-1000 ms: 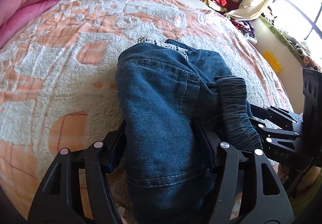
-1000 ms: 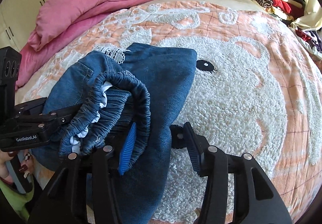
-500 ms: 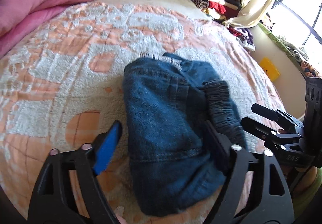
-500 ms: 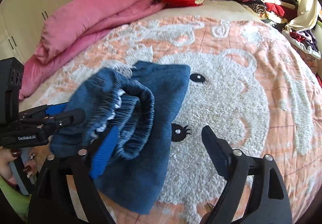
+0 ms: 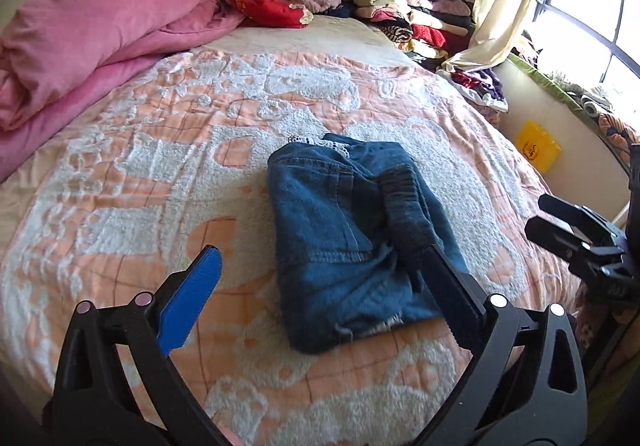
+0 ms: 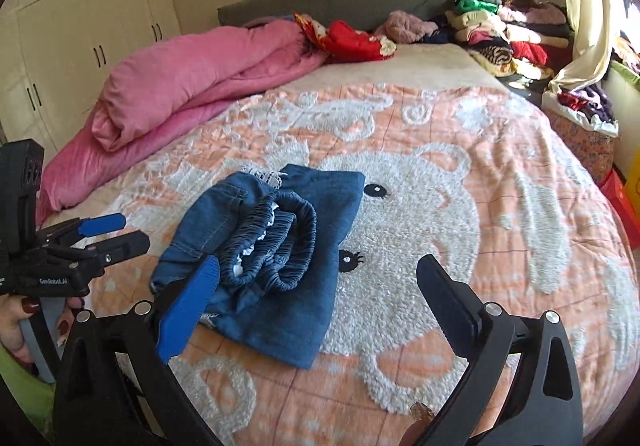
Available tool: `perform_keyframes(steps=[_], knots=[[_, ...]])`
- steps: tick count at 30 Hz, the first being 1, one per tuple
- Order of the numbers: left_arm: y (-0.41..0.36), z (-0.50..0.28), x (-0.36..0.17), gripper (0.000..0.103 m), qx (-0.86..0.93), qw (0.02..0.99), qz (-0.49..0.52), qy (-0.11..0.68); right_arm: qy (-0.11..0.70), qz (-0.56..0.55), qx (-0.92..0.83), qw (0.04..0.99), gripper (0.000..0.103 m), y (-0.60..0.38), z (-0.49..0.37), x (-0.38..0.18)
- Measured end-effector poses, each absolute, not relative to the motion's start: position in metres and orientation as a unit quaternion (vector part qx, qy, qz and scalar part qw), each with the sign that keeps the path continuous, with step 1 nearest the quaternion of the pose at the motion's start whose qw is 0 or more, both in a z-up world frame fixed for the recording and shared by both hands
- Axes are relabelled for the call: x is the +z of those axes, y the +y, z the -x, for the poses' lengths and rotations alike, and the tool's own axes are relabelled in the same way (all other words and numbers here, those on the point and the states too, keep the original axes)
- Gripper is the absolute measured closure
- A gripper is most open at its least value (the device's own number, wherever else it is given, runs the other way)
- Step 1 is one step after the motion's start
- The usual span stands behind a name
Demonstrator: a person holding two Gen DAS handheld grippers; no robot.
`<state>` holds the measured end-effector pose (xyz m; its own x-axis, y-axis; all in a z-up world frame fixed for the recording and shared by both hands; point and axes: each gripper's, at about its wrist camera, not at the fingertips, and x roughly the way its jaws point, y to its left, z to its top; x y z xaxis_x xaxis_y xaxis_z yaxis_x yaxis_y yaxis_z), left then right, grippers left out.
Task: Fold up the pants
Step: 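Open the right tool and withdraw both tools from the folded pants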
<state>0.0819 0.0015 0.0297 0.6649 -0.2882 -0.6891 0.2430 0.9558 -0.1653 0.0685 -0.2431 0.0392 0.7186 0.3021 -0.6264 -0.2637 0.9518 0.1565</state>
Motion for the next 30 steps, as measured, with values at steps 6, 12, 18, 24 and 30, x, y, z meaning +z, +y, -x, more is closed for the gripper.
perform_keyframes(steps=[6, 12, 18, 24, 30], knots=[[0.006, -0.066, 0.032, 0.01, -0.145, 0.915, 0.033, 0.375, 0.323, -0.013, 0.138, 0.936, 0.005, -0.245, -0.047, 0.046], [0.012, -0.053, 0.028, 0.009, -0.143, 0.913, 0.033, 0.38, 0.314, 0.002, 0.125, 0.941, 0.005, -0.247, -0.026, 0.045], [0.016, -0.042, 0.017, 0.009, -0.146, 0.908, 0.037, 0.391, 0.312, 0.007, 0.117, 0.943, 0.005, -0.247, -0.007, 0.041], [0.018, -0.029, 0.003, 0.009, -0.144, 0.903, 0.038, 0.404, 0.323, 0.008, 0.121, 0.938, 0.005, -0.241, 0.005, 0.032], [0.019, -0.024, -0.014, 0.009, -0.14, 0.896, 0.042, 0.42, 0.357, 0.002, 0.118, 0.927, 0.005, -0.237, 0.009, 0.006]])
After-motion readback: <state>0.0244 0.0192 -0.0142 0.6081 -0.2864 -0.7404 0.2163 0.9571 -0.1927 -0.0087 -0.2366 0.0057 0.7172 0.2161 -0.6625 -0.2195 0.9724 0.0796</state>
